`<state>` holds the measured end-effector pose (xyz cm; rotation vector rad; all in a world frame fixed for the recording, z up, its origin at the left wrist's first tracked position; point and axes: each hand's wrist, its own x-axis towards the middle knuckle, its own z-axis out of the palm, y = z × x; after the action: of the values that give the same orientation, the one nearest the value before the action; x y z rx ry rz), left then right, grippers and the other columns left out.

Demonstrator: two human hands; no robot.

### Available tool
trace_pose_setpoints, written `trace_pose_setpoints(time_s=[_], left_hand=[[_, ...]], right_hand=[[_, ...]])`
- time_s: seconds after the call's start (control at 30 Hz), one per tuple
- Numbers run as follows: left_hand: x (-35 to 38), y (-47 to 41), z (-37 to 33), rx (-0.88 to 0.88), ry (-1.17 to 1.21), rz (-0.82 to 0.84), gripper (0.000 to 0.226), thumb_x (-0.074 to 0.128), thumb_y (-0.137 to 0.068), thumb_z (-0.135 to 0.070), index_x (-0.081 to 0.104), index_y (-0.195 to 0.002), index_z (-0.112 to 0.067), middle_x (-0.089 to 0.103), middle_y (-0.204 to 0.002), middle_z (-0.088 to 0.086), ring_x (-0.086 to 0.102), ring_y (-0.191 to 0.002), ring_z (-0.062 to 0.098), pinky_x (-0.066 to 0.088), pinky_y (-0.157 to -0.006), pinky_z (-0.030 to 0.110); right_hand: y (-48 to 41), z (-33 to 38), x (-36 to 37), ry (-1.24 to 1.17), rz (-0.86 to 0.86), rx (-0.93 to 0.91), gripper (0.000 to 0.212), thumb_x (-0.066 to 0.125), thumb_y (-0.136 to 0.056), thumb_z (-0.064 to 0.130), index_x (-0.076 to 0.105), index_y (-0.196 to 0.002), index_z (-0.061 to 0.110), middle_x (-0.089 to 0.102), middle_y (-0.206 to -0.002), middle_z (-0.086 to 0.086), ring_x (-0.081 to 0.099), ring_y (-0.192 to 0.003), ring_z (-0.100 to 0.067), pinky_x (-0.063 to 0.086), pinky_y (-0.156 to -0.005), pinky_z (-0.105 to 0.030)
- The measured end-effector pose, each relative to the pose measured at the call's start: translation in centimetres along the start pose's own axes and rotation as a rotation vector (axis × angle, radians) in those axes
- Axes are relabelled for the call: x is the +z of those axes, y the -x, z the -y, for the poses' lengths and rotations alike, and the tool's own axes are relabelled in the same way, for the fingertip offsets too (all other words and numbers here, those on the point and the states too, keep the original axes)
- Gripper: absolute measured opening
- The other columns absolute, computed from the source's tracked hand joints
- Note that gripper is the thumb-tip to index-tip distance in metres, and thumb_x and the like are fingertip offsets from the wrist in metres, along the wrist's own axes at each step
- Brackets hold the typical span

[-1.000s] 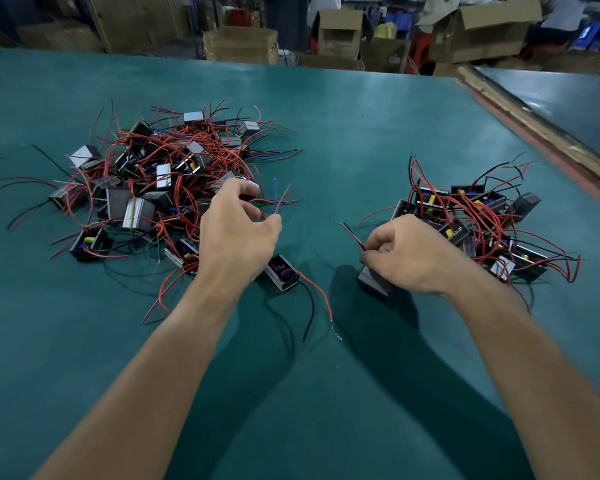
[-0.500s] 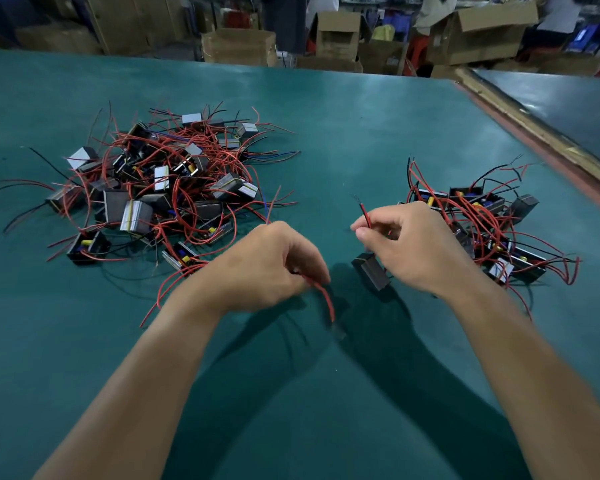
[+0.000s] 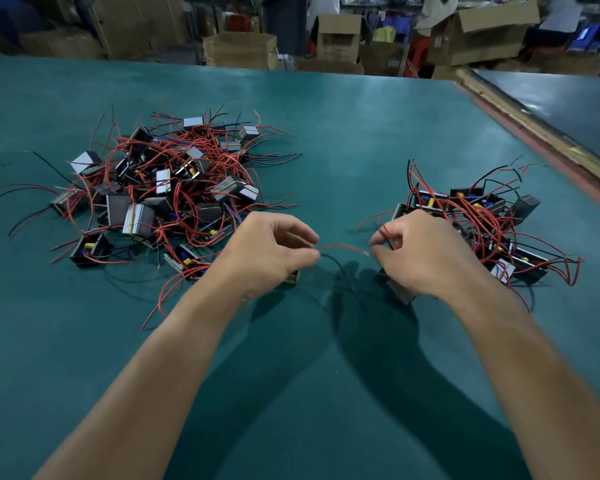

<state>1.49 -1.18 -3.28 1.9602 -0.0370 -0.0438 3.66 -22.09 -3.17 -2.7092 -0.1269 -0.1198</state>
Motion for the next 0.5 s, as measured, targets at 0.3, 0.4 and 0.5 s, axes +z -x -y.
trace_pose_setpoints(time_s=[0.3,0.4,0.5], left_hand=[[0.67,0.2,0.19,0.167,-0.305,-0.192,0.018,0.074,-0.076,-0.009,0.071,-0.075,-0.026,0.07,-0.072,-0.01,0.065,-0.072,0.004,0.05,-0.071,0.016],[0.64,0.17,0.29,0.173,-0.359,-0.196,0.02,0.072,-0.078,-0.009,0.068,-0.07,-0.027,0.067,-0.066,-0.012,0.061,-0.063,0.004,0.049,-0.065,0.018],[0.54,0.16,0.4,0.158,-0.382,-0.234,0.02,0.071,-0.08,-0.01,0.064,-0.071,-0.027,0.067,-0.07,-0.012,0.063,-0.058,0.01,0.053,-0.062,0.026]], right_hand=[[0.45,0.71,0.06,-0.148,0.128,-0.142,0.005,0.073,-0.085,0.036,0.07,-0.089,0.036,0.064,-0.071,0.013,0.057,-0.065,-0.001,0.044,-0.063,-0.02],[0.55,0.83,0.08,-0.16,0.126,-0.153,0.007,0.072,-0.086,0.028,0.071,-0.085,0.035,0.067,-0.072,0.013,0.061,-0.068,-0.005,0.051,-0.069,-0.026],[0.45,0.83,0.09,-0.178,0.101,-0.135,0.011,0.07,-0.085,0.024,0.07,-0.081,0.034,0.068,-0.073,0.013,0.063,-0.071,-0.007,0.052,-0.071,-0.028]])
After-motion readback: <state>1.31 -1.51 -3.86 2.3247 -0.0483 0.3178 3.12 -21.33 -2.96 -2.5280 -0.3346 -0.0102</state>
